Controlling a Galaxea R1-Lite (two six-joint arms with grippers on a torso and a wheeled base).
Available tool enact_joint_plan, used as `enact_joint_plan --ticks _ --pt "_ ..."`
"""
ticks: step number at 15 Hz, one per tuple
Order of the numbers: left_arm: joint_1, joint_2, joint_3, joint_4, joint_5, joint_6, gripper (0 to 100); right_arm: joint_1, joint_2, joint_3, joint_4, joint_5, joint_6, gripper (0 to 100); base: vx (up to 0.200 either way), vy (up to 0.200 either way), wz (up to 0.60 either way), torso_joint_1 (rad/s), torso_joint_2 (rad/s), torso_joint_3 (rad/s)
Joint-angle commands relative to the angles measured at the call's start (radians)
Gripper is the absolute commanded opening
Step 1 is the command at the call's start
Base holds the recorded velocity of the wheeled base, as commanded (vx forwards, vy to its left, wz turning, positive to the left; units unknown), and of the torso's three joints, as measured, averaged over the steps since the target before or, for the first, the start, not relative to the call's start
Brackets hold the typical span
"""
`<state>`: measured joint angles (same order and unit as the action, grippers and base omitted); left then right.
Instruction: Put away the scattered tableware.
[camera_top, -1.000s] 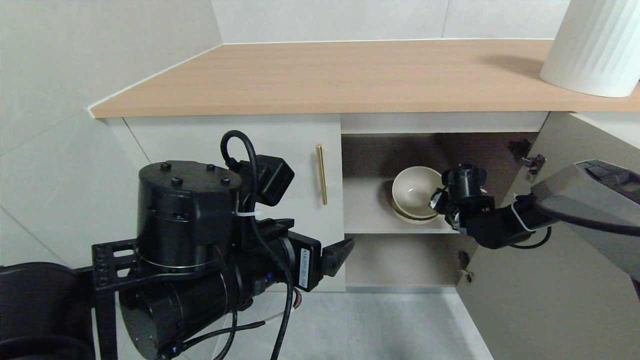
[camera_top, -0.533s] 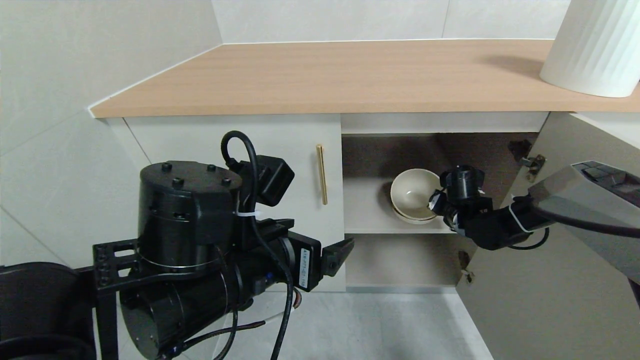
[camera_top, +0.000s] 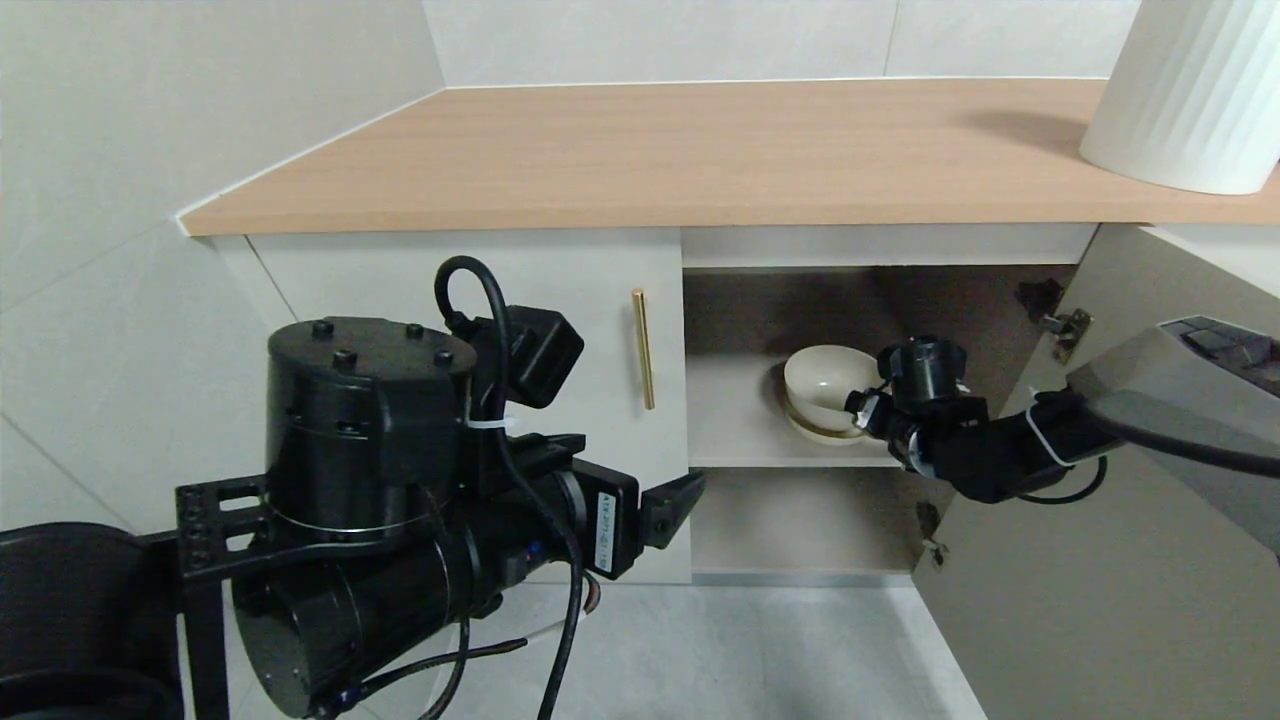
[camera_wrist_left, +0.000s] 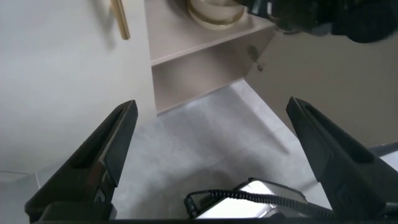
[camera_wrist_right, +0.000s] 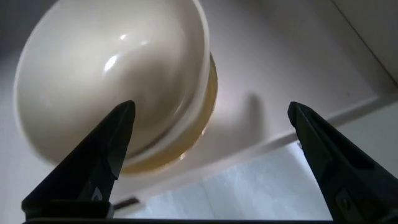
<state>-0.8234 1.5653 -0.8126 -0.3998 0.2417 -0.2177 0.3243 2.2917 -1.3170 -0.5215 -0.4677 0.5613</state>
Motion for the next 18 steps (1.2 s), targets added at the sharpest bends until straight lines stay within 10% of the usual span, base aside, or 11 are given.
enact_joint_plan --ticks 1,7,18 --pt "0.017 -0.024 0.003 0.002 0.001 -0.002 100 0.015 -0.115 0.082 0.035 0.018 -0.012 100 0.0 0.0 0.0 0.0 0.0 0.0" --pt "0.265 -0.266 0.052 0.032 0.018 0.041 100 0.107 -0.724 0.351 0.532 0.169 -0.083 100 0.0 0.0 0.0 0.0 0.0 0.0" --pt "0.325 -0.386 0.17 0.133 0.001 0.04 100 0.276 -1.034 0.487 0.756 0.156 -0.129 100 0.0 0.0 0.0 0.0 0.0 0.0"
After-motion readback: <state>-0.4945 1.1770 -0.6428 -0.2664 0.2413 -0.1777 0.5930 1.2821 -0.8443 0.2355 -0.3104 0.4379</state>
